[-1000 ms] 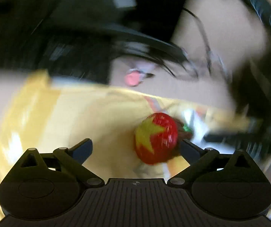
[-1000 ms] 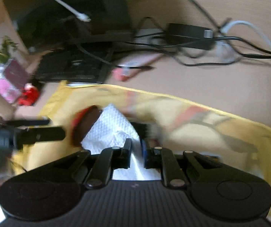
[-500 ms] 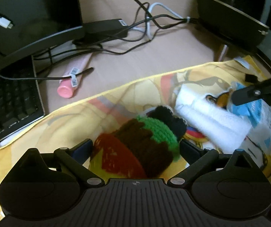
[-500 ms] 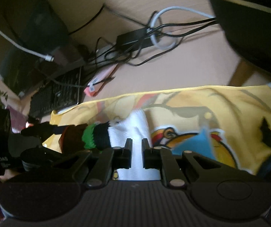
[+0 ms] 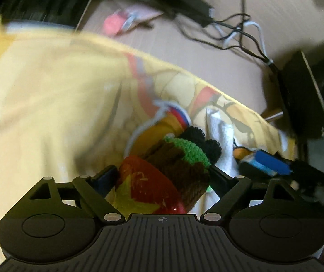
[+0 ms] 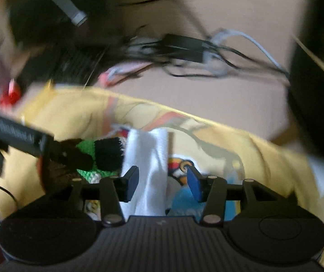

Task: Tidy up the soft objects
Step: 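Hold the doll with the left gripper while the right gripper rubs the tissue over its body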

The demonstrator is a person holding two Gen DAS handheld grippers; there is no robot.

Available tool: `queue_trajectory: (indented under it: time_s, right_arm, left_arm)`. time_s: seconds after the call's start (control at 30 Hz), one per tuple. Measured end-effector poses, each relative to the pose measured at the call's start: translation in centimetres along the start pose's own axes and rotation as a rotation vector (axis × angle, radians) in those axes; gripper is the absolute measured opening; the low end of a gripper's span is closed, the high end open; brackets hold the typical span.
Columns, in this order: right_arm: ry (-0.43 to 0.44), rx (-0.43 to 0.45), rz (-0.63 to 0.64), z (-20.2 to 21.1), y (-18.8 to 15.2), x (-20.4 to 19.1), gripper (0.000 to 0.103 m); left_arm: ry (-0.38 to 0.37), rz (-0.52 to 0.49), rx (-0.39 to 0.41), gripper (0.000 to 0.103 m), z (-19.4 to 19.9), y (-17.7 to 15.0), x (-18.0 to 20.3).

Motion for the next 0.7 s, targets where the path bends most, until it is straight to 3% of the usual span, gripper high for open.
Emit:
queue_trajectory:
  time_s: [0.1, 0.27, 0.33, 0.4, 0.47, 0.53, 0.7]
  right_arm:
    - [-0.013, -0.037, 0.159, -1.4, 0.7, -1.7, 0.051]
    - [0.027, -0.096, 0.302, -3.7, 1.0, -3.1, 0.049]
    - [0.064, -0.104, 0.240, -4.4, 1.0, -2.5, 0.051]
    - [0.093, -0.103, 0.177, -4.4, 1.2, -1.9, 0.044]
    - [0.114, -0.101, 0.126, -3.9, 0.9, -1.5, 0.019]
    - [0.141, -0.095, 0.056, -3.4, 0.6, -1.0, 0.009]
    - [0.121, -0.024, -0.098, -0.7, 1.1, 0.8, 0.009]
  left_arm:
    - [-0.048, 0.125, -0.037, 0.094, -0.1, -0.9, -0.9]
    - [-0.071, 0.167, -0.030, 0.097, 0.1, -1.2, -1.5]
    - [-0.071, 0.158, -0.031, 0.098, 0.1, -1.3, -1.4]
    - [-0.068, 0.159, -0.028, 0.099, 0.3, -1.0, -1.5]
    - [-0.065, 0.165, -0.022, 0.099, 0.6, -0.5, -1.8]
    - [-0.064, 0.164, -0.005, 0.099, 1.3, 0.1, -2.1]
    - [-0.024, 0.087, 0.082, 0.100, 3.3, 1.7, -2.5]
Point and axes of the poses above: each gripper's, at about its wrist camera, not at the fingertips, and z roughly against the way its jaws point, x to its right, y to its top, the point moved 10 cm from there along -z, roughly the way its jaws point, and after that the axes turned 15 degrees about z, right-handed, at the moved point
